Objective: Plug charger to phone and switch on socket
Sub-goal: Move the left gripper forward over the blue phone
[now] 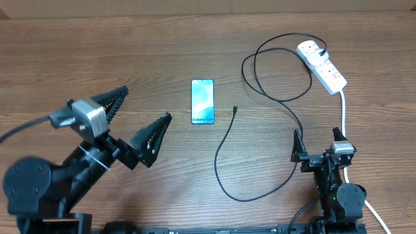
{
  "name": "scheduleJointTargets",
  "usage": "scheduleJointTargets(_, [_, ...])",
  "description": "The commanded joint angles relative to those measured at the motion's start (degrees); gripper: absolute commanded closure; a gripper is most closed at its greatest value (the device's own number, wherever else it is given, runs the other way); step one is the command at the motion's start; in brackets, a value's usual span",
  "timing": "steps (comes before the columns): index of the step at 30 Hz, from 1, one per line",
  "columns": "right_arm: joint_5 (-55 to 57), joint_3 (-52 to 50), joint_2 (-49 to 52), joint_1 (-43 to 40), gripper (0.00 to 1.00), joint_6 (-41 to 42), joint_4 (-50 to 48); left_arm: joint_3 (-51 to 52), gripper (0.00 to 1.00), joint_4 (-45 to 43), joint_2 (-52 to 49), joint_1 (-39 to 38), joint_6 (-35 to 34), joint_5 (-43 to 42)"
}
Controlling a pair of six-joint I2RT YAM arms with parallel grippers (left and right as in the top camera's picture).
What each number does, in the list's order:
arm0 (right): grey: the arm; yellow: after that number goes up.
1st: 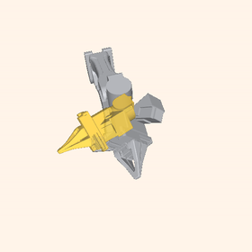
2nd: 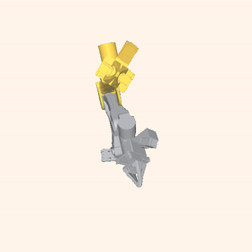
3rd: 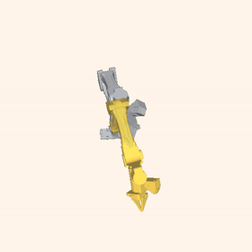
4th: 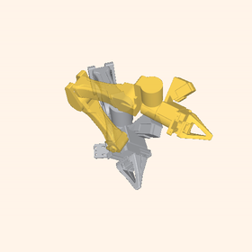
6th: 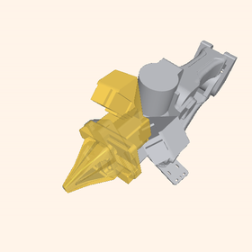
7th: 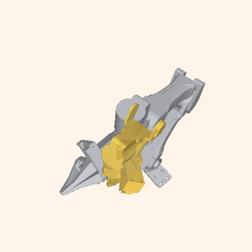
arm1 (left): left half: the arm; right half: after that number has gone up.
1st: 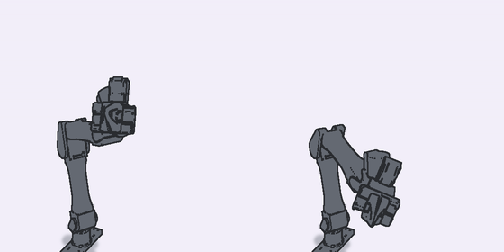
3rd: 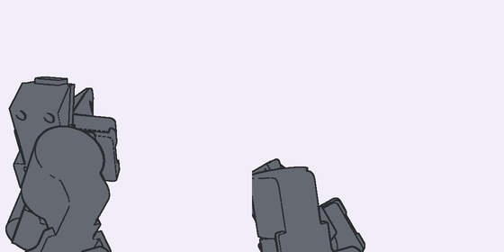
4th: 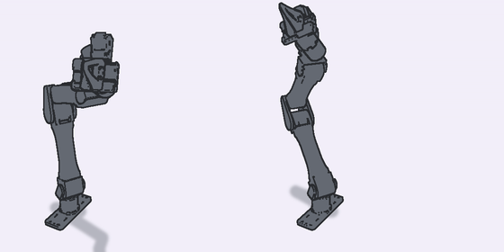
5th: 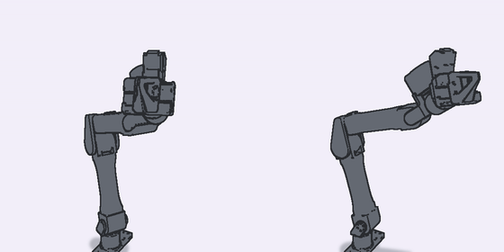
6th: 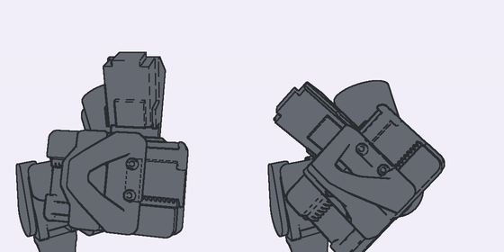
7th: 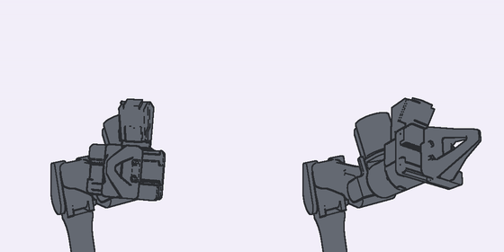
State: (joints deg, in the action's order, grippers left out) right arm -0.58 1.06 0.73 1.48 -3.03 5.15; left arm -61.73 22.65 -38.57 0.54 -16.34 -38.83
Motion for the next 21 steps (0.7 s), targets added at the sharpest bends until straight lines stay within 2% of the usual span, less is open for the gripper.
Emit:
scheduleJointTargets(1, [0.50, -0.57, -0.57, -0.22, 0.00, -0.24, -0.33, -10.43, 0.00, 9.86, -5.42, 0.44, -1.09, 3.04])
scheduleJointTargets(7, [0.52, -0.57, -0.57, -0.22, 0.00, -0.24, -0.33, -29.29, 0.00, 36.98, -17.90, -2.75, 5.75, 19.45])
scheduleJointTargets(10, [0.52, -0.57, -0.57, -0.22, 0.00, -0.24, -0.33, -35.17, 0.00, 44.72, -22.60, -5.68, 5.90, 26.91])
scheduleJointTargets(12, [0.52, -0.57, -0.57, -0.22, 0.00, -0.24, -0.35, -36.59, 0.00, 46.10, -24.48, -7.48, 5.88, 27.76])
scheduleJointTargets(21, [0.50, -0.57, -0.57, -0.22, 0.00, -0.24, -0.33, -36.50, 0.00, 47.50, -29.99, -8.57, 3.13, 20.94])
